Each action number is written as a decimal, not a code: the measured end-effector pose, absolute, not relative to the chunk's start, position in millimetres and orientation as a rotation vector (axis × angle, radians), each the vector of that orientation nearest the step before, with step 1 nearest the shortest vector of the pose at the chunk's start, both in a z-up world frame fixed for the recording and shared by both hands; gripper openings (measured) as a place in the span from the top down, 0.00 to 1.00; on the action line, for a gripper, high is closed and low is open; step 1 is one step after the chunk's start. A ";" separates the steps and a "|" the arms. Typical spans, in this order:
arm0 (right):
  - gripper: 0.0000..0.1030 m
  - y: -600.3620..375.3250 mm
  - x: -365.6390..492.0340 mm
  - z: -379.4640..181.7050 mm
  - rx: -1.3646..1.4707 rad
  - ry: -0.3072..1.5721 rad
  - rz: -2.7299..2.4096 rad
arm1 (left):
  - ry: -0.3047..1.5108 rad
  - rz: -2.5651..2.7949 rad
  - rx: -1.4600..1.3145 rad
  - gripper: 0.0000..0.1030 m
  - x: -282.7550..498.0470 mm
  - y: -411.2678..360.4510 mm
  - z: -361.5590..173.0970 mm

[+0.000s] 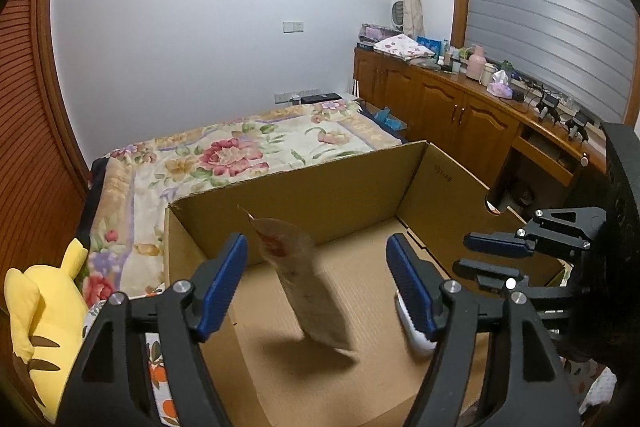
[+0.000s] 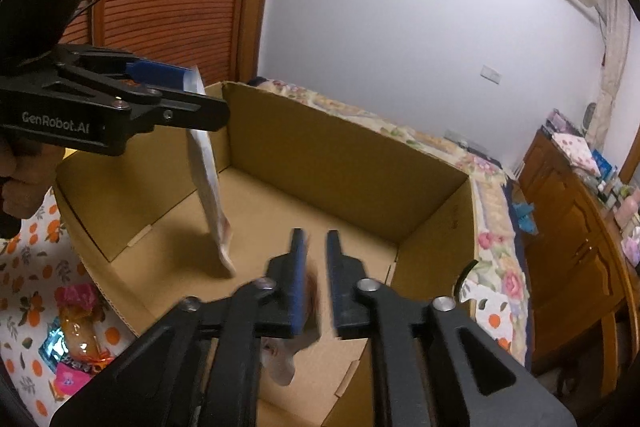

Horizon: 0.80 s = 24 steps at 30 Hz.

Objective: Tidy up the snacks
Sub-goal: 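Open both tools over the box to drop the pouches inside, then move both tools back to the snack pile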

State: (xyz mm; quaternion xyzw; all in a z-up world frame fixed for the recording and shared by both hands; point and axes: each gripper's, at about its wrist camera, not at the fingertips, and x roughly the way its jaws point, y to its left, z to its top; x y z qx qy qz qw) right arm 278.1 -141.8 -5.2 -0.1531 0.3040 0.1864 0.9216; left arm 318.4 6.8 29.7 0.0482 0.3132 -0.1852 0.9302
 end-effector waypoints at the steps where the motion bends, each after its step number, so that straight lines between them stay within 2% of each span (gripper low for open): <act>1: 0.80 -142.6 277.3 -5.0 -0.311 0.629 0.387 | 0.643 -0.377 0.101 0.28 317.4 7.1 30.0; 6: 0.74 -140.3 268.1 -1.0 -0.301 0.619 0.386 | 0.631 -0.354 0.105 0.26 309.2 12.2 33.9; 16: 0.70 -149.9 237.2 22.1 -0.263 0.578 0.398 | 0.572 -0.337 0.112 0.25 285.8 24.1 63.8; 24: 0.66 -154.6 209.3 31.4 -0.241 0.563 0.397 | 0.564 -0.343 0.122 0.24 259.6 24.2 66.2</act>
